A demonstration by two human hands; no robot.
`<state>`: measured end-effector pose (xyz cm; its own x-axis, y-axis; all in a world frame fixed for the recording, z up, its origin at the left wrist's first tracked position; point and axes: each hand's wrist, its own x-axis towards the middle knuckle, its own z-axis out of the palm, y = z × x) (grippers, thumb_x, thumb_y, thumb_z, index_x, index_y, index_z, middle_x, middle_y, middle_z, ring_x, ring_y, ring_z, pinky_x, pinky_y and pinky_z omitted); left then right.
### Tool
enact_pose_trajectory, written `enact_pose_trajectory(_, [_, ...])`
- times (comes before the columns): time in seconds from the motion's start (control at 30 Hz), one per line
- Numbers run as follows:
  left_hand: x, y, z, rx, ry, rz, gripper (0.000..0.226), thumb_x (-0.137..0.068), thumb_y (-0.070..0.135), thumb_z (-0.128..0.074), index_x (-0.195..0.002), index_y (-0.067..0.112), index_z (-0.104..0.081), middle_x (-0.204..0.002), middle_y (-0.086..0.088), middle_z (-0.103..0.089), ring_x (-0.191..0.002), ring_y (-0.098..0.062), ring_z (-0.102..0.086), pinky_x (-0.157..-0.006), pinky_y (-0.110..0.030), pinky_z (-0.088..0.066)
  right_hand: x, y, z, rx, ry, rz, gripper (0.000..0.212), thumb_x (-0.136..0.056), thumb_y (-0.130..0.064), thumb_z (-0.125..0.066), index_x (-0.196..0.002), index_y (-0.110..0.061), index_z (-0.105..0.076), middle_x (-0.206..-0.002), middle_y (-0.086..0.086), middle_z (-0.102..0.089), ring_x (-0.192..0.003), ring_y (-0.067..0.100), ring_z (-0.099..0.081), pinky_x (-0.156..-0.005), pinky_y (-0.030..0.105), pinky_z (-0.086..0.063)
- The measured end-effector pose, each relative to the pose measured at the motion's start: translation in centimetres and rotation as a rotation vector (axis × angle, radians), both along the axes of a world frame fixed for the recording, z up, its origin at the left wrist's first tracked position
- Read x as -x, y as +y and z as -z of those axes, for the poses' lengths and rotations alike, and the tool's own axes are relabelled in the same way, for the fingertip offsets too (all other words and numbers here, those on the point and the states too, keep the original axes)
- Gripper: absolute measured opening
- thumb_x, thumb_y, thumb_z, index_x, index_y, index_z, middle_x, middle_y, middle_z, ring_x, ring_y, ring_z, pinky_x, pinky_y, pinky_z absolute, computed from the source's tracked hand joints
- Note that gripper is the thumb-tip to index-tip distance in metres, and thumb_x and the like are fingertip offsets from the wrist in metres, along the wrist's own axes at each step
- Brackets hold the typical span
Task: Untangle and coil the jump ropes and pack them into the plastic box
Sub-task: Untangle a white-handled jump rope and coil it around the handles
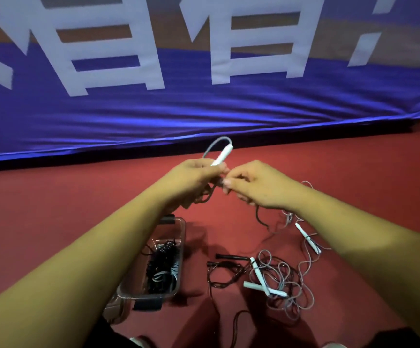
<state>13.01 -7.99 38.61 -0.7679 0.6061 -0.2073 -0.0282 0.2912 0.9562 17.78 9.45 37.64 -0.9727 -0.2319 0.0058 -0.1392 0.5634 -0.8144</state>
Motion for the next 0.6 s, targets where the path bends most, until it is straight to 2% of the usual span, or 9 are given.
enact_pose_trajectory(0.1, [1.0, 0.0, 0.4, 0.116, 0.056, -0.063, 0.029, -0.094, 0.036, -0.062, -0.07, 0.02, -0.06, -0.052, 0.004, -0.047, -0.039, -0.011, -0.032, -0.039, -0.015, -0.017, 1.0, 1.7, 0.4, 0.087, 0.001, 0.059, 0.026, -0.095, -0.023, -0.06, -0.073, -0.008, -0.062, -0.05, -0.002, -0.051, -0.045, 0.014, -0.048, -0.05, 0.024, -0.041])
enact_pose_trajectory(0.17, [2.5, -0.2, 0.6, -0.079, 0.037, -0.27, 0.028, -0.093, 0.032, -0.065, -0.068, 0.021, -0.056, -0.05, 0.006, -0.04, -0.037, -0.007, -0.027, -0.041, -0.017, -0.016, 1.3, 2.9, 1.4, 0.031, -0.072, 0.024, 0.027, -0.094, -0.023, -0.061, -0.073, -0.007, -0.058, -0.054, 0.006, -0.055, -0.046, 0.012, -0.054, -0.052, 0.02, -0.043])
enact_pose_trajectory(0.23, [4.3, -1.1, 0.2, -0.358, -0.083, -0.458, 0.026, -0.097, 0.023, -0.058, -0.073, 0.018, -0.05, -0.05, 0.007, -0.034, -0.037, -0.004, -0.022, -0.036, -0.016, -0.017, 1.4, 5.1, 3.9, -0.064, -0.227, 0.011, 0.024, -0.097, -0.017, -0.056, -0.076, -0.006, -0.057, -0.059, 0.006, -0.057, -0.046, 0.004, -0.055, -0.05, 0.013, -0.041])
enact_pose_trajectory(0.3, [5.7, -3.0, 0.2, -0.464, -0.151, -0.616, 0.027, -0.1, 0.021, -0.054, -0.074, 0.016, -0.047, -0.049, 0.008, -0.031, -0.035, -0.003, -0.02, -0.033, -0.014, -0.019, 1.1, 7.8, 6.6, -0.149, -0.356, 0.045, 0.023, -0.099, -0.015, -0.051, -0.079, -0.007, -0.059, -0.065, 0.007, -0.06, -0.056, 0.011, -0.06, -0.058, 0.021, -0.047])
enact_pose_trajectory(0.37, [6.6, -5.0, 1.1, -0.232, -0.013, -0.721, 0.025, -0.099, 0.024, -0.056, -0.076, 0.013, -0.054, -0.05, 0.004, -0.041, -0.033, -0.006, -0.027, -0.035, -0.015, -0.023, 1.1, 9.5, 7.9, -0.227, -0.357, 0.113, 0.025, -0.101, -0.017, -0.046, -0.082, -0.011, -0.062, -0.06, 0.005, -0.059, -0.055, 0.018, -0.06, -0.06, 0.032, -0.045])
enact_pose_trajectory(0.43, [6.8, -6.3, 2.2, 0.256, 0.26, -0.725, 0.026, -0.097, 0.029, -0.059, -0.081, 0.009, -0.063, -0.06, -0.004, -0.054, -0.042, -0.018, -0.043, -0.045, -0.024, -0.036, 1.5, 9.0, 7.2, -0.208, -0.282, 0.168, 0.025, -0.102, -0.017, -0.044, -0.087, -0.008, -0.063, -0.055, 0.004, -0.051, -0.042, 0.011, -0.051, -0.05, 0.025, -0.041])
enact_pose_trajectory(0.47, [6.8, -6.4, 2.6, 0.414, 0.367, -0.717, 0.027, -0.095, 0.032, -0.059, -0.082, 0.009, -0.064, -0.062, -0.007, -0.056, -0.052, -0.027, -0.049, -0.054, -0.032, -0.042, 1.8, 8.0, 6.4, -0.207, -0.225, 0.172, 0.025, -0.101, -0.017, -0.045, -0.091, -0.005, -0.065, -0.054, 0.003, -0.048, -0.038, 0.006, -0.045, -0.045, 0.021, -0.039])
enact_pose_trajectory(0.53, [6.3, -5.7, 2.4, 0.451, 0.477, -0.681, 0.026, -0.094, 0.034, -0.059, -0.085, 0.009, -0.063, -0.066, -0.01, -0.059, -0.067, -0.034, -0.058, -0.067, -0.04, -0.048, 2.3, 5.6, 4.4, -0.242, -0.143, 0.099, 0.025, -0.1, -0.017, -0.048, -0.094, -0.004, -0.068, -0.055, -0.002, -0.047, -0.035, 0.0, -0.041, -0.043, 0.012, -0.032])
enact_pose_trajectory(0.6, [5.4, -3.9, 1.9, 0.416, 0.624, -0.64, 0.018, -0.093, 0.027, -0.059, -0.088, 0.01, -0.061, -0.074, -0.01, -0.061, -0.074, -0.034, -0.057, -0.066, -0.039, -0.043, 2.4, 3.6, 3.1, -0.335, -0.115, -0.005, 0.024, -0.099, -0.02, -0.052, -0.091, -0.009, -0.071, -0.055, -0.008, -0.048, -0.04, -0.003, -0.045, -0.046, 0.011, -0.033])
